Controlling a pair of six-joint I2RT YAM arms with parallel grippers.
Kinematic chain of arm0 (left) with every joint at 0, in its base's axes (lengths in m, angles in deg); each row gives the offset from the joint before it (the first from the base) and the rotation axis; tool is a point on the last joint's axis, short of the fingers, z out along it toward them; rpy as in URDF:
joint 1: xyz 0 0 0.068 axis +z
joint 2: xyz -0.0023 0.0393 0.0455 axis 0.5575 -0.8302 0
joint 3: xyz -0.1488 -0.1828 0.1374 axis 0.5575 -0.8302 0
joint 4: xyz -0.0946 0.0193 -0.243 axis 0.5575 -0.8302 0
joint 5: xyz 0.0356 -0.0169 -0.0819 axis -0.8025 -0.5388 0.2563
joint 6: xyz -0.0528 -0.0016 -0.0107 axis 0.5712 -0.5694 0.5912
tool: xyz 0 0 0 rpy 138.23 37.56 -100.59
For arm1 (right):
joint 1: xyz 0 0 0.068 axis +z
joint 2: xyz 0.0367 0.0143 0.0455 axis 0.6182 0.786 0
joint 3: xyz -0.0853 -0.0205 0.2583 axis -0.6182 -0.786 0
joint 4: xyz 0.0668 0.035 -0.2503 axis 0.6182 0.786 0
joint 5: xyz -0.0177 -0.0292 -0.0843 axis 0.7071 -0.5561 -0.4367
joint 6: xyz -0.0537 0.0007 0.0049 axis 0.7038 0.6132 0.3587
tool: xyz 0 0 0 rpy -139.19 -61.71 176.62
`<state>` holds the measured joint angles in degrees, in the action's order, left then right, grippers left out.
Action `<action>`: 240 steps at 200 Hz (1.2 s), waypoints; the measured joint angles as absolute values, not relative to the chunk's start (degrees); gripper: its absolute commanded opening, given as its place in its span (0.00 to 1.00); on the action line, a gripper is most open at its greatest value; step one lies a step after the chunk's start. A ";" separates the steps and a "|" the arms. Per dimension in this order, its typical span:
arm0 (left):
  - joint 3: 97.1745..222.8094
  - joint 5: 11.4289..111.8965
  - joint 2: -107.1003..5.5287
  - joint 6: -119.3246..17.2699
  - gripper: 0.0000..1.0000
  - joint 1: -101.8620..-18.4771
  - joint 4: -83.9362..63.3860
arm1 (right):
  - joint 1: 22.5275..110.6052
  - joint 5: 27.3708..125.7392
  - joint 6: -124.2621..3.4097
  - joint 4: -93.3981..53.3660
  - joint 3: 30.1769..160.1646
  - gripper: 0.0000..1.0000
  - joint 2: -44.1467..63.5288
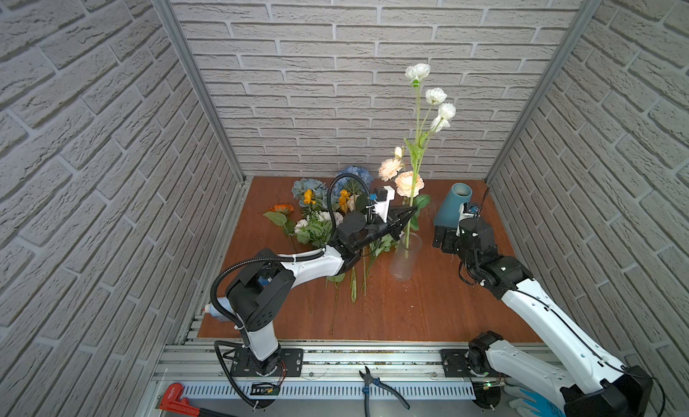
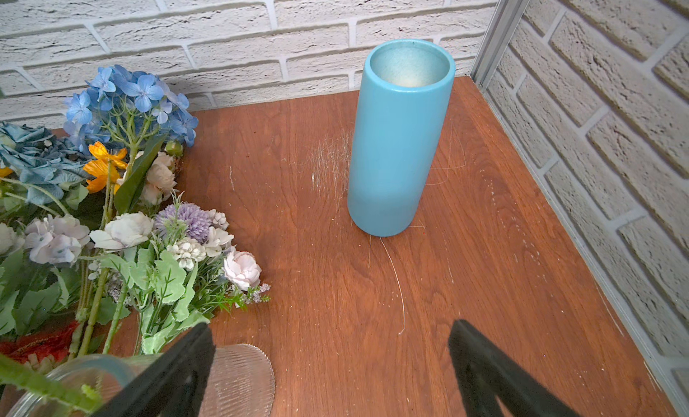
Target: Arrange the flowers into the vase
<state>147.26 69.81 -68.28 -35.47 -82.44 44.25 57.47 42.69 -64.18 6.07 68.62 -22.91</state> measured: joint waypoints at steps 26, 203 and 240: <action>144.42 68.80 -68.04 -36.80 0.16 -83.97 42.96 | 57.45 42.71 -63.94 6.05 68.64 0.99 -22.89; 137.51 62.42 -52.78 -39.51 0.98 -85.23 30.91 | 57.41 45.57 -62.30 9.59 69.56 0.99 -26.25; 136.09 60.21 -49.37 -38.90 0.98 -82.06 27.37 | 57.41 55.30 -58.80 11.49 71.96 0.98 -27.78</action>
